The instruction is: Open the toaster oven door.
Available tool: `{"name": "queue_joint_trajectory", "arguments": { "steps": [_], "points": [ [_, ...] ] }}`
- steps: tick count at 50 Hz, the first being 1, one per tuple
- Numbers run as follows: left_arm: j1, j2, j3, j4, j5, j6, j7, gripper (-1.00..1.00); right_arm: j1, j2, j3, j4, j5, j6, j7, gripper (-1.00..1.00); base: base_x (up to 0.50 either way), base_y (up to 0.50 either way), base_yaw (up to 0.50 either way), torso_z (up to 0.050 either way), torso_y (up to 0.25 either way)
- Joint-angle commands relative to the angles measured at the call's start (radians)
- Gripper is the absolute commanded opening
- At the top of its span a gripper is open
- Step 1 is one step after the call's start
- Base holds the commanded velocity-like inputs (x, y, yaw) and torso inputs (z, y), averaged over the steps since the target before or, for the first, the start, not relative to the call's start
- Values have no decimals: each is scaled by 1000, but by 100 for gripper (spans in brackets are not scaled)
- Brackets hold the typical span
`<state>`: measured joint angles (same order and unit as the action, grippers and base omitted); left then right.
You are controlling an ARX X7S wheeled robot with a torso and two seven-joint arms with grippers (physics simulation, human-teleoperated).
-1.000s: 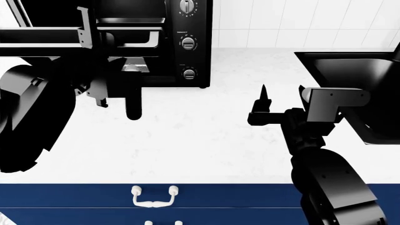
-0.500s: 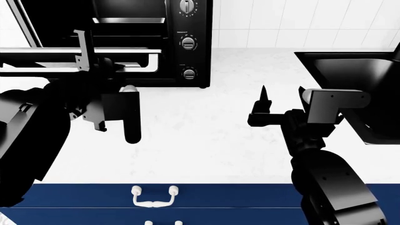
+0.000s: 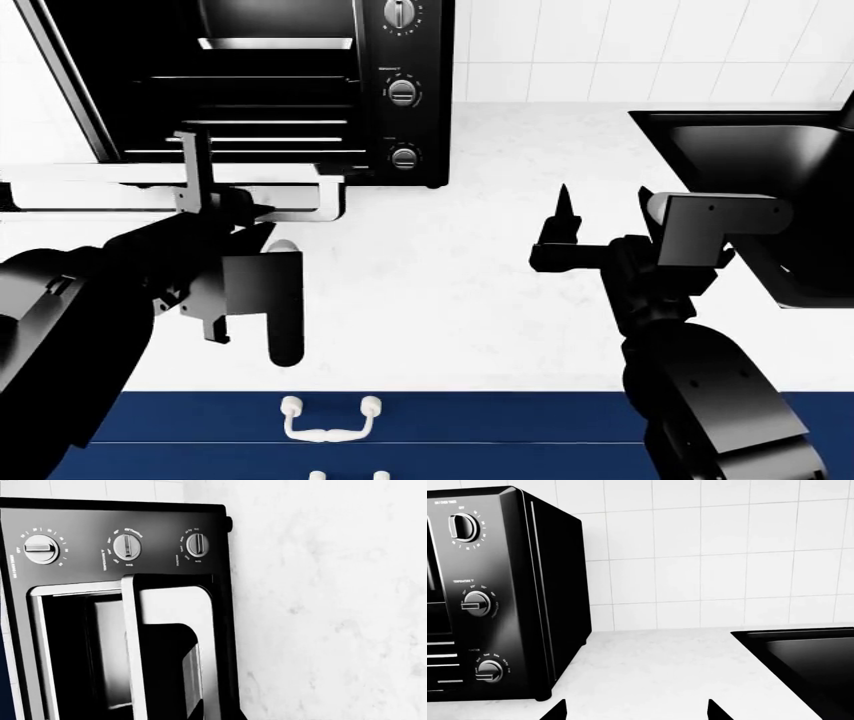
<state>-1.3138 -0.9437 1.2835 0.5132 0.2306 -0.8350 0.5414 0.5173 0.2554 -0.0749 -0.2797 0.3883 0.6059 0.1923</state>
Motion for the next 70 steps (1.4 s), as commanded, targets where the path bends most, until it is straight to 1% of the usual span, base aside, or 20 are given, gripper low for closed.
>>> {"name": "queue_joint_trajectory", "arguments": {
  "steps": [1,19,45,70],
  "points": [
    [33,7,22,39,-29,-25,6,-100,-6,4,0,-2,5,-4,3,100,0,0,0,0,0],
    [93,7,51,35,-27,-21,-21,-100,-15,9,-1,7,10,-17,6,100,0,0,0,0,0],
    [199,21,81,-18,-42,20,-93,-100,-24,17,-7,22,11,-32,13,100,0,0,0,0,0],
    [303,61,102,-151,-71,110,-175,-100,-30,24,-20,40,7,-45,20,100,10,-2,-9,0,0]
  ]
}}
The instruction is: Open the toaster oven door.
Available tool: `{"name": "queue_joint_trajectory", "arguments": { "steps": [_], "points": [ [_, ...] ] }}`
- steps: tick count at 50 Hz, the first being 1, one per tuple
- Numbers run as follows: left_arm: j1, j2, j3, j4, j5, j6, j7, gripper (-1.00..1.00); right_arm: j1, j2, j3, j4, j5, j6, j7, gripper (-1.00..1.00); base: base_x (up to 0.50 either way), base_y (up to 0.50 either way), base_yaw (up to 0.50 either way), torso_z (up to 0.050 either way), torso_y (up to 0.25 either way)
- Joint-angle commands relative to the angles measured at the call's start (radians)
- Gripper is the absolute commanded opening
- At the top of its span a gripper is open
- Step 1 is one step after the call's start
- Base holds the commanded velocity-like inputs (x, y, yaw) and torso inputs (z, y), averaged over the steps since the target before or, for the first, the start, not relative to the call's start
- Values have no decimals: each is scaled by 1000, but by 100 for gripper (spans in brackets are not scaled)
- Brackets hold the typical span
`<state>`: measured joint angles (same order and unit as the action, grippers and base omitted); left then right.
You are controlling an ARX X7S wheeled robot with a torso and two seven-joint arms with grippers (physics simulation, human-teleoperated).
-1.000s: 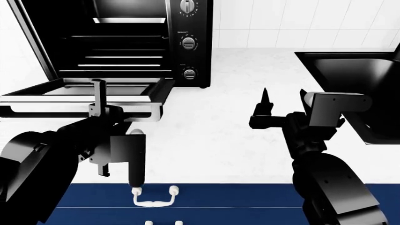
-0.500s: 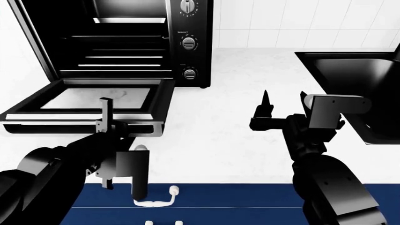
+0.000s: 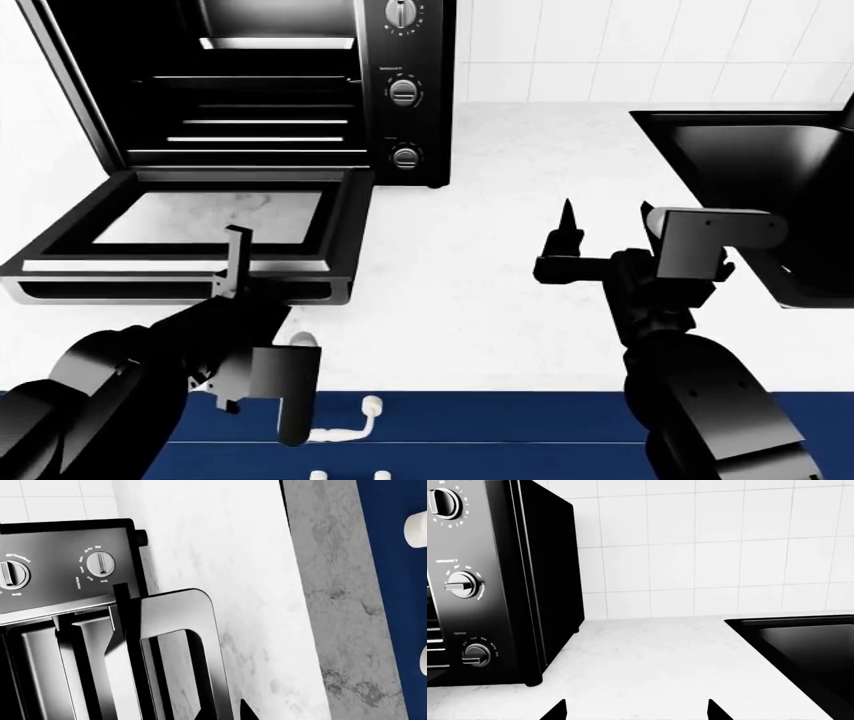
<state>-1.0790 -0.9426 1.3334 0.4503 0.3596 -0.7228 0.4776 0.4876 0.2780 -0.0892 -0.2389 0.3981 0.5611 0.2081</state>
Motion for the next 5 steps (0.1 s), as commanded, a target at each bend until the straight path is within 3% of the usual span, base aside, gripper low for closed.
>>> {"name": "queue_joint_trajectory", "arguments": {
  "steps": [1,5],
  "points": [
    [72,61,54,-91,-201,-1,-114,-100,0,2,-6,-1,-2,0,4,100,16,-5,-17,0,0],
    [87,68,60,-101,-204,4,-120,-100,-2,4,-6,-1,-1,-1,5,100,17,-5,-18,0,0]
  ]
}}
